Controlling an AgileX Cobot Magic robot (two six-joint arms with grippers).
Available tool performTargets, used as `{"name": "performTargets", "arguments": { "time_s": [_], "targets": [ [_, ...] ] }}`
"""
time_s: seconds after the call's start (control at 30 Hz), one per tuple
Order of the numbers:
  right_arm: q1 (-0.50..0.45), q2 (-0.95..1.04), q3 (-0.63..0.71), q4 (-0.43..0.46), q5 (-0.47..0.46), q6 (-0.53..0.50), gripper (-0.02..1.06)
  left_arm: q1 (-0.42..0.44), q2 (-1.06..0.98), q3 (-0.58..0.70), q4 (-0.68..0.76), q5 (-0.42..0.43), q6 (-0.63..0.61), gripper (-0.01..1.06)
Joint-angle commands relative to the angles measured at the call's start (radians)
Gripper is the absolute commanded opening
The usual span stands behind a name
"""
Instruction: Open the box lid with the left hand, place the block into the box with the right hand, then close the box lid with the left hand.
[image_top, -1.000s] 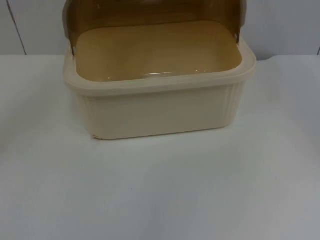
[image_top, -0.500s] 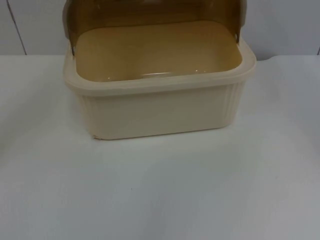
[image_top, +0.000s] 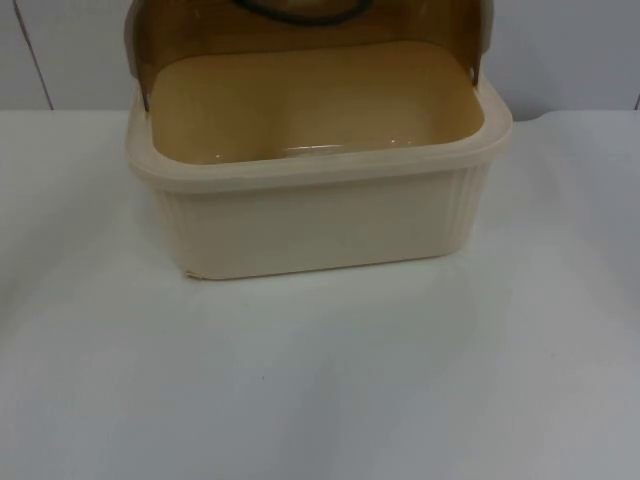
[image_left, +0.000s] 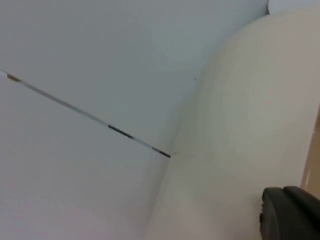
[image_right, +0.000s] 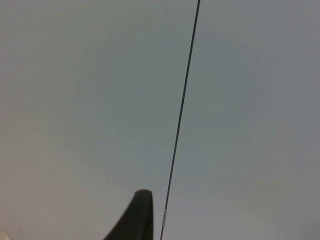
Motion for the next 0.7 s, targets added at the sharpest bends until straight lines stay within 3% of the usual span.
{"name": "performTargets", "arguments": {
  "time_s": [0.0,0.4,0.67],
  "targets": [
    [-0.006,-0.004,-0.002,-0.002,0.003,-0.005,0.93,0.004,0.001,-0.004,-0.014,0.046,0.000,0.00],
    [-0.006,-0.004,-0.002,-0.002,0.003,-0.005,0.93,-0.007,-0.018,-0.003,-0.014,0.119,0.031,0.00],
    [-0.006,-0.004,-0.002,-0.002,0.003,0.011,0.93,-0.024,-0.098,0.170,-0.009,-0.002,0.029,0.00]
  ]
}}
